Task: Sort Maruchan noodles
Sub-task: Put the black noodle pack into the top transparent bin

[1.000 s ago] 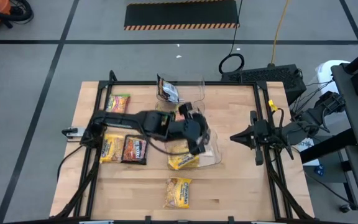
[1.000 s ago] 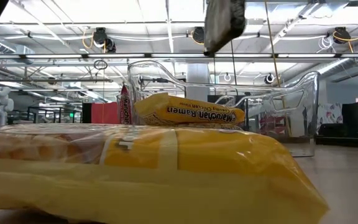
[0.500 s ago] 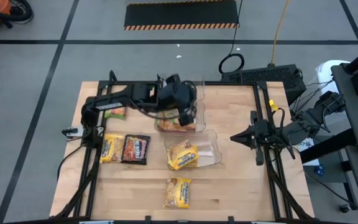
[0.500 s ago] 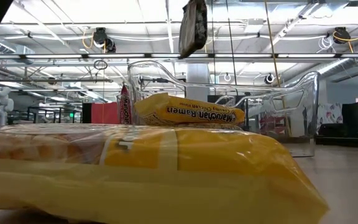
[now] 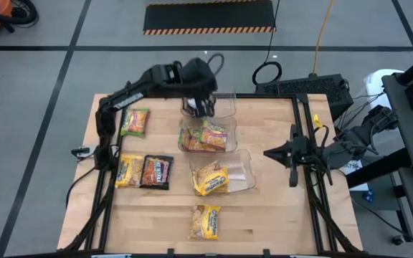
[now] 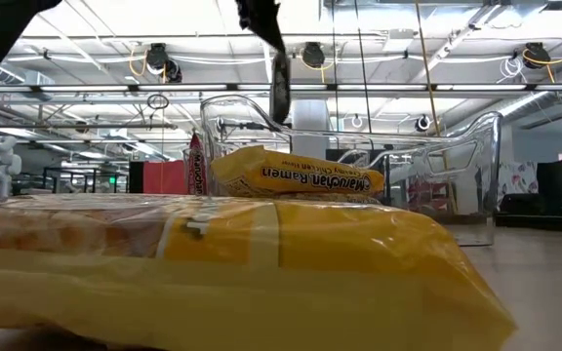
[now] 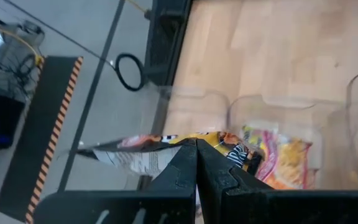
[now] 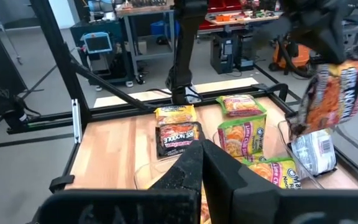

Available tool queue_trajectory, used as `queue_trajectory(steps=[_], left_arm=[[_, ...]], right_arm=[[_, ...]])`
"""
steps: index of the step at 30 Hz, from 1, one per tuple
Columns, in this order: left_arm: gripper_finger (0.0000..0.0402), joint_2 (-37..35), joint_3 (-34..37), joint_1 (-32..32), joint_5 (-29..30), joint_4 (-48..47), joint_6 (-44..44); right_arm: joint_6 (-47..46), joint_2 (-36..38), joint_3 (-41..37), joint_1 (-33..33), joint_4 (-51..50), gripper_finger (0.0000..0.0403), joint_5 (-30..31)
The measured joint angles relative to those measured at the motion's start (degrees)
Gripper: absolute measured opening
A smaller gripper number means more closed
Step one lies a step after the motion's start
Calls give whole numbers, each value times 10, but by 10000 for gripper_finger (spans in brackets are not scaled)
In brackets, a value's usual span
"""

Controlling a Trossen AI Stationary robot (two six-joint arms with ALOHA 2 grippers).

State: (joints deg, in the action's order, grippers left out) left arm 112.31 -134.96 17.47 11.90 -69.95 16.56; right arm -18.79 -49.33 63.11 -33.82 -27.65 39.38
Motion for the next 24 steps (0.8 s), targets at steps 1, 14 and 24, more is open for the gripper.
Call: queue_trajectory(steps=[1,14,24], left_arm=[[0,0,0,13,-12,-5,7],[0,0,16,127,-136,0,71],[0,1,162,136,-174,100,93]], right_arm=[[0,-3,0,0,0,0,0],[4,-14,0,0,0,0,31],[-1,-14,0,0,0,0,31]])
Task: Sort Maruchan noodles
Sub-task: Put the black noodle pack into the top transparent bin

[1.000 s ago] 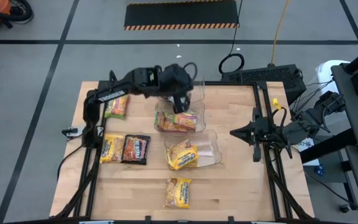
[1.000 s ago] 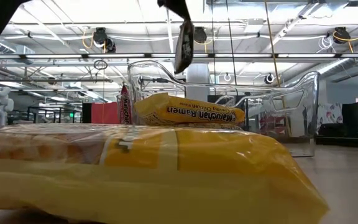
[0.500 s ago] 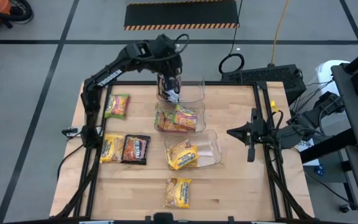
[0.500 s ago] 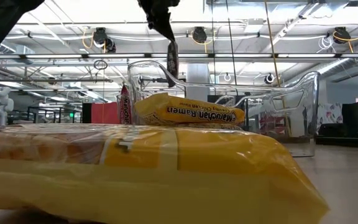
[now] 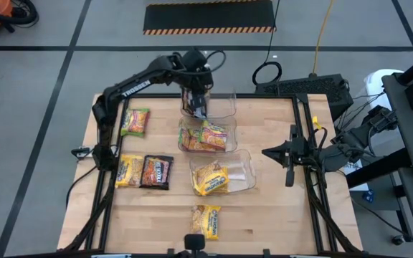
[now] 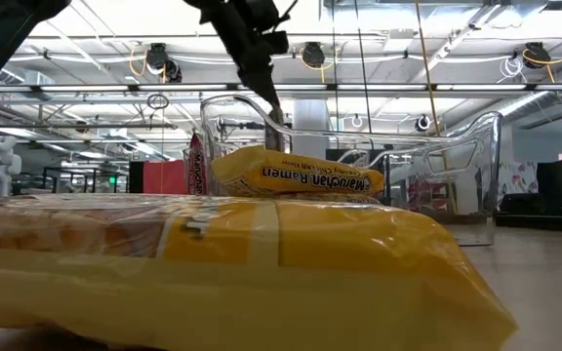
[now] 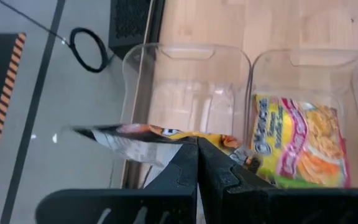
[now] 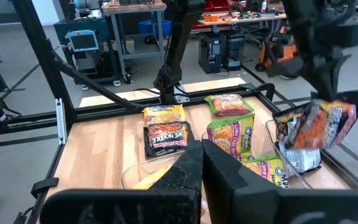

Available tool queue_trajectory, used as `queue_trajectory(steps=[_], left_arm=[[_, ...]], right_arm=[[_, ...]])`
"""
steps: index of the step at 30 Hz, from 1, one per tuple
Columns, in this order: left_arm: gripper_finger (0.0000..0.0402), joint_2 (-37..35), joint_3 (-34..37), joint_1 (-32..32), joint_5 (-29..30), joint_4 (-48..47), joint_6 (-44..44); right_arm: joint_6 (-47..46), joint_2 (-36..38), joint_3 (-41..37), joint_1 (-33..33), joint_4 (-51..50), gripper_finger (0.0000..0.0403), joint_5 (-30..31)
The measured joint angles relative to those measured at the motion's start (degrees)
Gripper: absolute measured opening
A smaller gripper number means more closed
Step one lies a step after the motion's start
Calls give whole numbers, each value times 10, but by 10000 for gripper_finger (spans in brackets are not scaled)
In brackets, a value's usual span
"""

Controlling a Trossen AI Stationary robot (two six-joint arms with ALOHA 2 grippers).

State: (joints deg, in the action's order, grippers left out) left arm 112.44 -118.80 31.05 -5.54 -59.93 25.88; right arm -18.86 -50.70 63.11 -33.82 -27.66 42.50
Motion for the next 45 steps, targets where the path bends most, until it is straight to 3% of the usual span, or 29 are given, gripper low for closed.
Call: queue_trajectory(steps=[20,31,39,45], left_arm=[[0,-1,221,15,-26,173,-55],[0,-1,232,17,-20,167,-102],[22,-1,232,11,-18,150,-121],[24,-1,232,0,19,150,-119]], right_arm=[[0,0,0,0,0,0,0],[1,0,0,0,0,0,0],[-13,0,0,0,0,0,-1],[-14,0,0,0,0,0,-1]])
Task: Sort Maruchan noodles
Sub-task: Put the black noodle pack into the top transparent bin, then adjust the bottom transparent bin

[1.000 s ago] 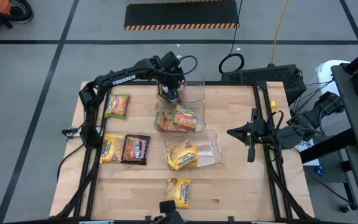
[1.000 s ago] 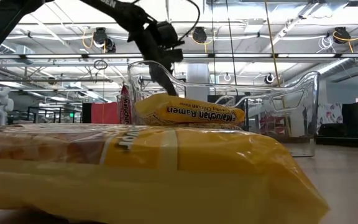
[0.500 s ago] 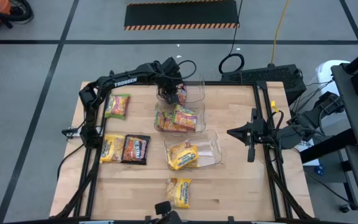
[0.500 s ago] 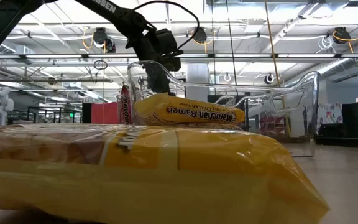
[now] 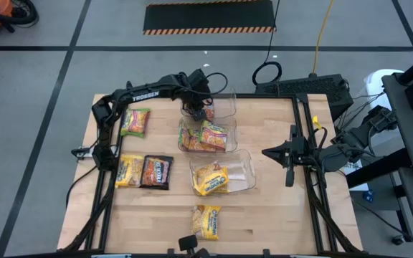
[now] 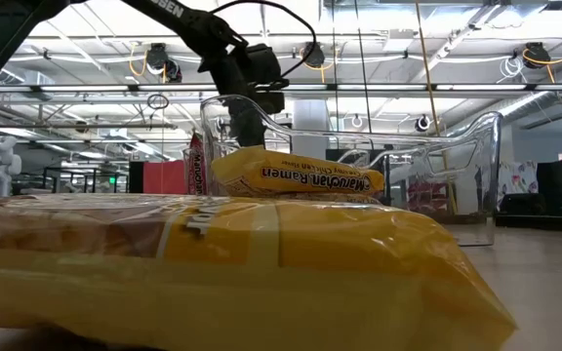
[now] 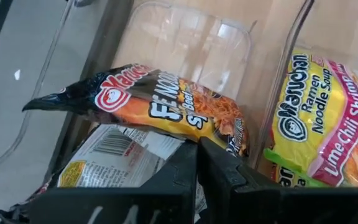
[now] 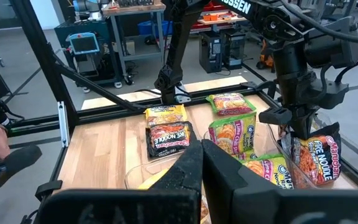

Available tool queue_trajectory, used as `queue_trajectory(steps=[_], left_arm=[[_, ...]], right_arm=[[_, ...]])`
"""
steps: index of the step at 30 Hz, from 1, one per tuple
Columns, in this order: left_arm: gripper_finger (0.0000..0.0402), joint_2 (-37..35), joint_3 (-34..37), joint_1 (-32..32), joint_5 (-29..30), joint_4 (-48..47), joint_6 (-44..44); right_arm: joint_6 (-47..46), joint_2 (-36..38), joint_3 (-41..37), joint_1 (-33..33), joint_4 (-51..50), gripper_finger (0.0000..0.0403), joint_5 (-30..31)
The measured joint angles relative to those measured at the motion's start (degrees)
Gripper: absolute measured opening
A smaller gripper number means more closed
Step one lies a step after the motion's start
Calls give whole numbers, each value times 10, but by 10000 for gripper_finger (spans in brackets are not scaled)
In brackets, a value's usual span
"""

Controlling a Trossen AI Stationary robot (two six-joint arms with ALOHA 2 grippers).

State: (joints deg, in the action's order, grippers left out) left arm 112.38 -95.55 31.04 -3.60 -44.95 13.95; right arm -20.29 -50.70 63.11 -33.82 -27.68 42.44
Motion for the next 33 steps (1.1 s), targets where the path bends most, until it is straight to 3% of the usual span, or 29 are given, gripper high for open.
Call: queue_trajectory(steps=[19,26,33], left_arm=[[26,0,-3,-18,83,-12,98],[26,-25,-3,-23,131,-29,119],[26,-75,-3,-23,143,-34,122]], right_arm=[[-15,0,0,0,0,0,-3],[-15,0,0,0,0,0,-3],[-15,0,0,0,0,0,-3]])
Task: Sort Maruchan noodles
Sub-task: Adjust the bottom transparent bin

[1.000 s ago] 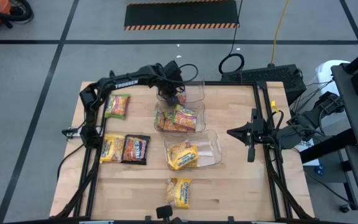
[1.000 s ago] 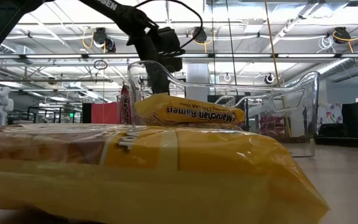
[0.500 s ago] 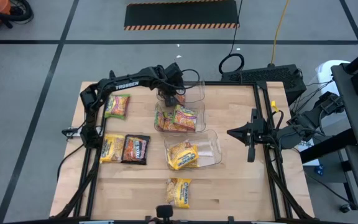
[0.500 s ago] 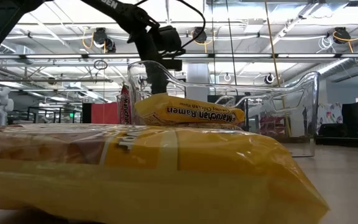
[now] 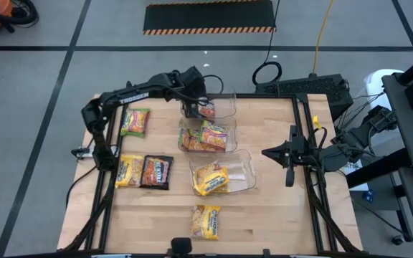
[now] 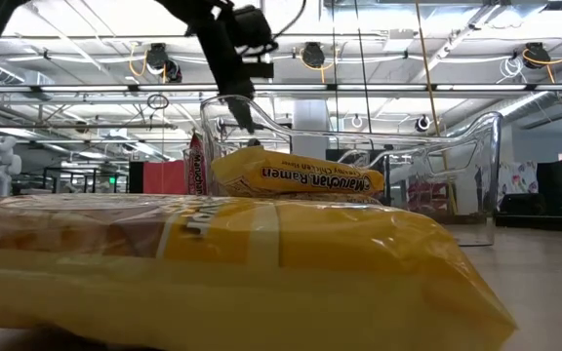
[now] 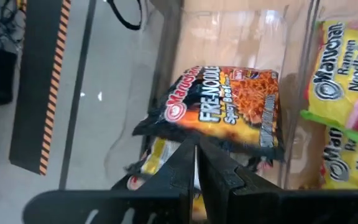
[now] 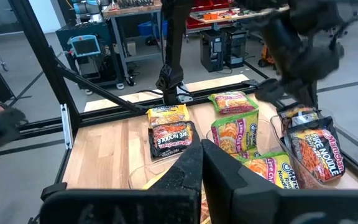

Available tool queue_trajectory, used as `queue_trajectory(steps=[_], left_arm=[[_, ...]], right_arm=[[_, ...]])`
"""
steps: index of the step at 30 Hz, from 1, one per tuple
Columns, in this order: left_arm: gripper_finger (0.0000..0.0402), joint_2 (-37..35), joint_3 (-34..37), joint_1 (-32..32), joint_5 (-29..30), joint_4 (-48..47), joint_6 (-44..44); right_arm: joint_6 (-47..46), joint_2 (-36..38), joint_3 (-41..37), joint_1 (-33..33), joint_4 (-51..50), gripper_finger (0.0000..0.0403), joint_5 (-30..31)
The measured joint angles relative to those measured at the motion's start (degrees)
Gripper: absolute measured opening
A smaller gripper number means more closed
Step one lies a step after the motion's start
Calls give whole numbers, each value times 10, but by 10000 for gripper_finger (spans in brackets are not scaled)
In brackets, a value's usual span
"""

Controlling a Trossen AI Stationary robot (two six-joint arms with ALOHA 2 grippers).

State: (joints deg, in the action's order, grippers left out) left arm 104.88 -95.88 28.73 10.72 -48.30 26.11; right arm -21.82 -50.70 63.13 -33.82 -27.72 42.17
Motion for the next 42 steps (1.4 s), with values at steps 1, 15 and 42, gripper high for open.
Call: queue_trajectory(steps=[1,15,42], left_arm=[[26,-9,0,0,0,0,-3],[26,-197,0,-41,-152,-156,-197],[26,-489,322,-404,-46,10,-455]], right_arm=[[0,0,0,0,0,0,0],[3,-2,0,0,-5,0,-2],[-62,-108,0,2,8,0,0]])
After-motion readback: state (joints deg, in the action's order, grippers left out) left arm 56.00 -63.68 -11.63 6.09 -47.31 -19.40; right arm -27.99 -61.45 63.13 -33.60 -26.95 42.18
